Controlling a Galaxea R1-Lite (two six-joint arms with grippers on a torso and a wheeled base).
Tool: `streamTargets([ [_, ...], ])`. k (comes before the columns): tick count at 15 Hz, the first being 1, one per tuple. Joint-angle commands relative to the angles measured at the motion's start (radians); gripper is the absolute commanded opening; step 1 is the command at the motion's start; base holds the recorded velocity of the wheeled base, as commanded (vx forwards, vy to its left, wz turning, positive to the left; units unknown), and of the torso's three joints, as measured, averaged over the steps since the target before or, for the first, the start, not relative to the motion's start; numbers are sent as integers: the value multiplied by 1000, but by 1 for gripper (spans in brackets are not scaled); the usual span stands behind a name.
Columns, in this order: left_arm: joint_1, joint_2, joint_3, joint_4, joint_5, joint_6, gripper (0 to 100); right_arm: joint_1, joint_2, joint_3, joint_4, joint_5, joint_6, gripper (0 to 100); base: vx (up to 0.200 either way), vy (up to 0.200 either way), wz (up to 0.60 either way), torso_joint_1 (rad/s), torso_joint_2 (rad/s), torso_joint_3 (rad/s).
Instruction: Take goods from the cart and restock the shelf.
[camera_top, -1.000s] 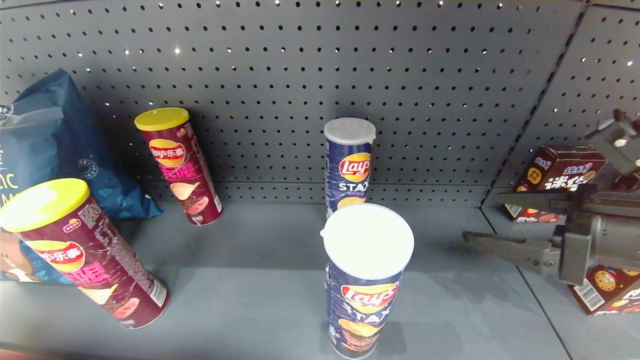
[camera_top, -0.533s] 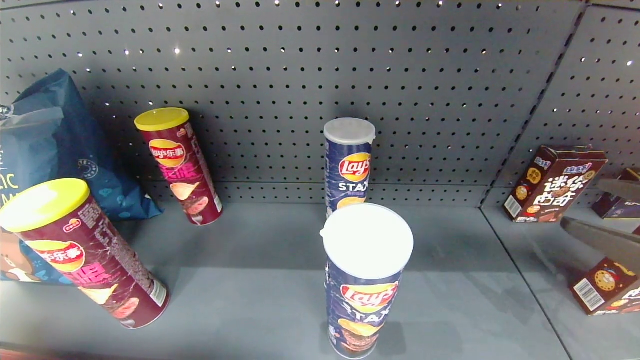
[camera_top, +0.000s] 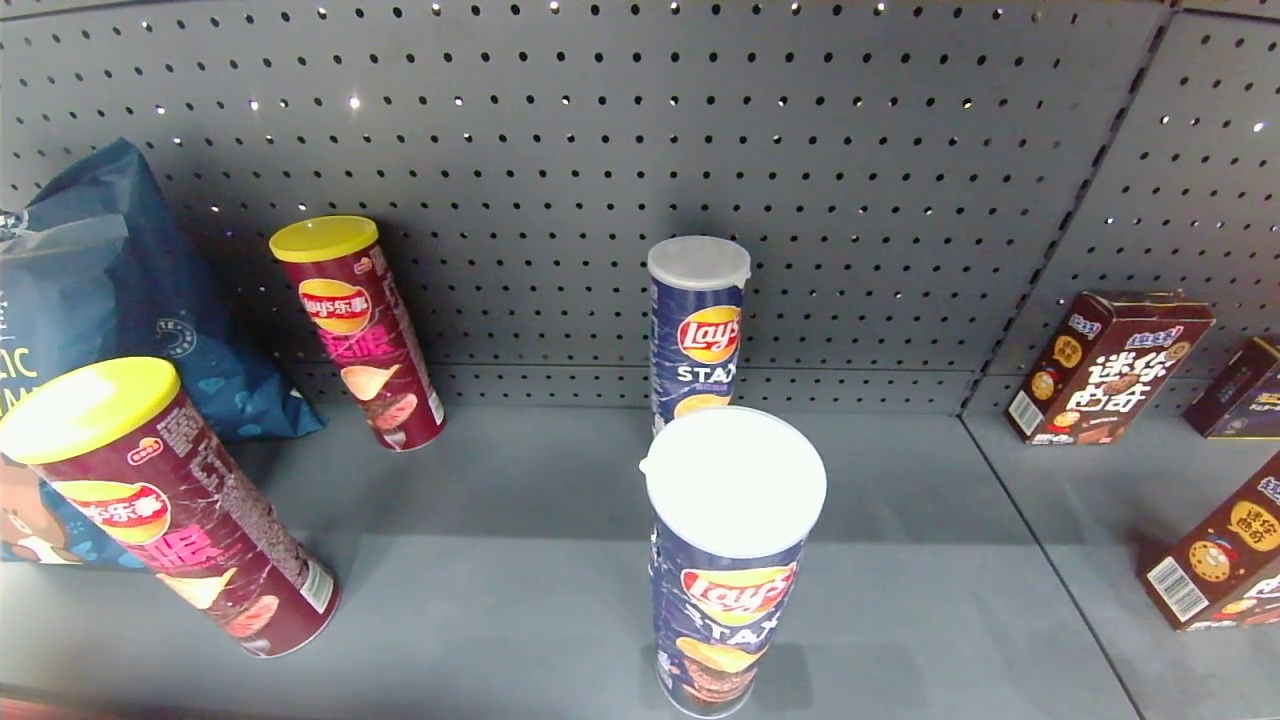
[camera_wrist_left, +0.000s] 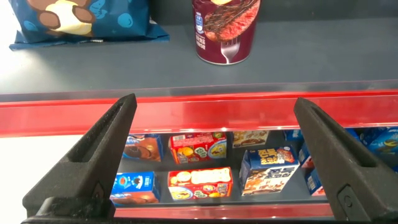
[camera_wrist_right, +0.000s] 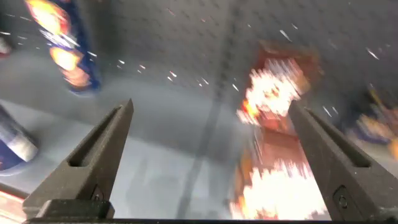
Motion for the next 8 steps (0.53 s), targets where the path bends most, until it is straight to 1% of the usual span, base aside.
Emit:
streamTargets([
  [1, 0, 1, 0, 0, 0, 0, 100, -197, -297, 127, 180, -5, 122, 100, 0, 0, 0, 0, 0, 0],
  [2, 0, 1, 0, 0, 0, 0, 100, -214, -330, 104, 266, -8, 142, 100, 0, 0, 0, 0, 0, 0],
  [3, 0, 1, 0, 0, 0, 0, 100, -197, -342, 98, 280, -14, 142, 100, 0, 0, 0, 0, 0, 0],
  [4, 0, 1, 0, 0, 0, 0, 100, -134, -393, 123, 281, -74, 140, 100, 0, 0, 0, 0, 0, 0],
  [5, 0, 1, 0, 0, 0, 0, 100, -125, -413, 150, 283, -107, 140, 100, 0, 0, 0, 0, 0, 0],
  [8, 0, 1, 0, 0, 0, 0, 100, -123, -425, 253, 203, -124, 145, 100, 0, 0, 0, 0, 0, 0],
])
